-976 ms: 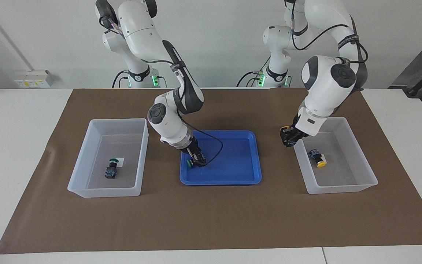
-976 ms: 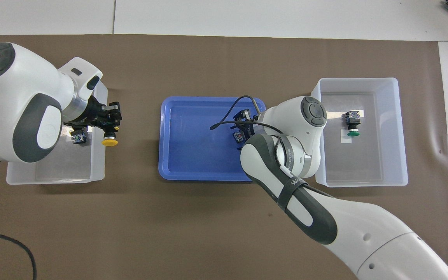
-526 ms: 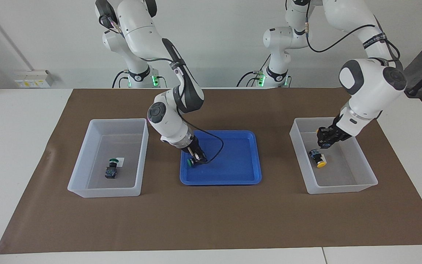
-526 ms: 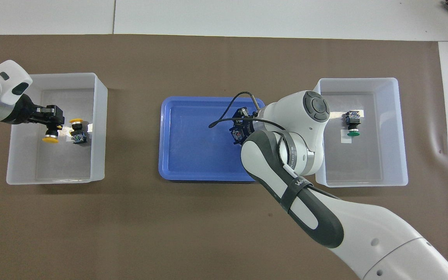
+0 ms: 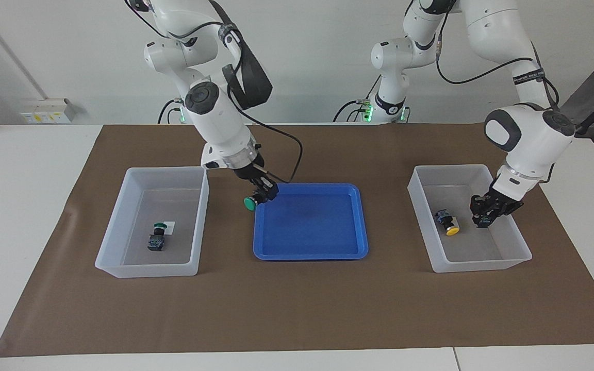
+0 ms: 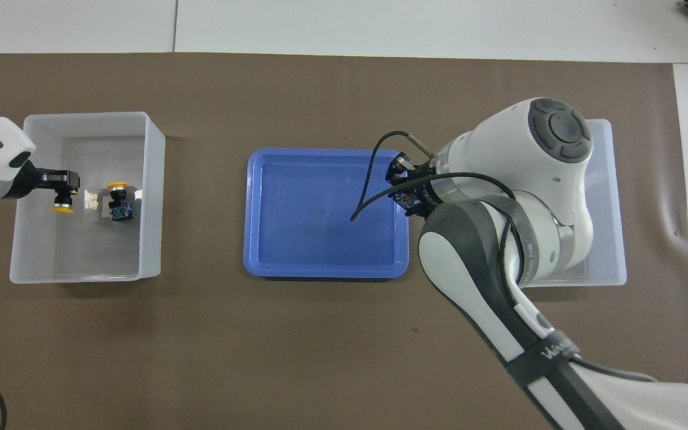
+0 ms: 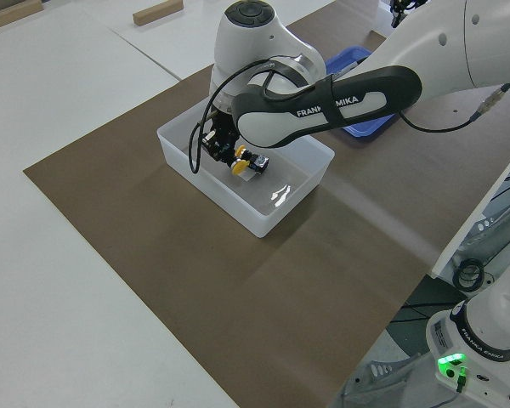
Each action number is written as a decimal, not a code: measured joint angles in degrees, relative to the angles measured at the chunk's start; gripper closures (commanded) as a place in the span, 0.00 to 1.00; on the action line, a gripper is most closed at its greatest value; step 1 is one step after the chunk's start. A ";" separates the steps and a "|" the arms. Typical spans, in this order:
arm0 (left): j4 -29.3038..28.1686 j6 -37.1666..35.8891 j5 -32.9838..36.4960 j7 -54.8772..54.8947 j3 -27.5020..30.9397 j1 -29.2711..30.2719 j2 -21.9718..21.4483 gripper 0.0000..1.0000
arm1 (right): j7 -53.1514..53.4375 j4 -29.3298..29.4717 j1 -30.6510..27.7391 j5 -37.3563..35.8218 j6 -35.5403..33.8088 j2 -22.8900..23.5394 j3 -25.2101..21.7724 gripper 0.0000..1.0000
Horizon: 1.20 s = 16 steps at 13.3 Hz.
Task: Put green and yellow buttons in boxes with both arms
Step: 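Lower the green button into the box with the right gripper and release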
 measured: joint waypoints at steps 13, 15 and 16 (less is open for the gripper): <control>13.09 -17.93 1.02 0.08 -0.03 0.78 2.27 0.19 | -59.37 -18.05 -18.31 -17.49 -1.34 -5.84 -0.42 0.99; 19.23 -28.53 3.17 -0.25 -0.20 0.68 1.47 0.18 | -59.37 -20.20 -18.31 -17.64 3.02 -4.47 -0.40 0.80; 21.98 -33.63 3.88 -1.34 -0.52 0.57 0.89 0.13 | -59.37 -20.60 -18.31 -17.65 4.81 -3.64 -0.40 0.55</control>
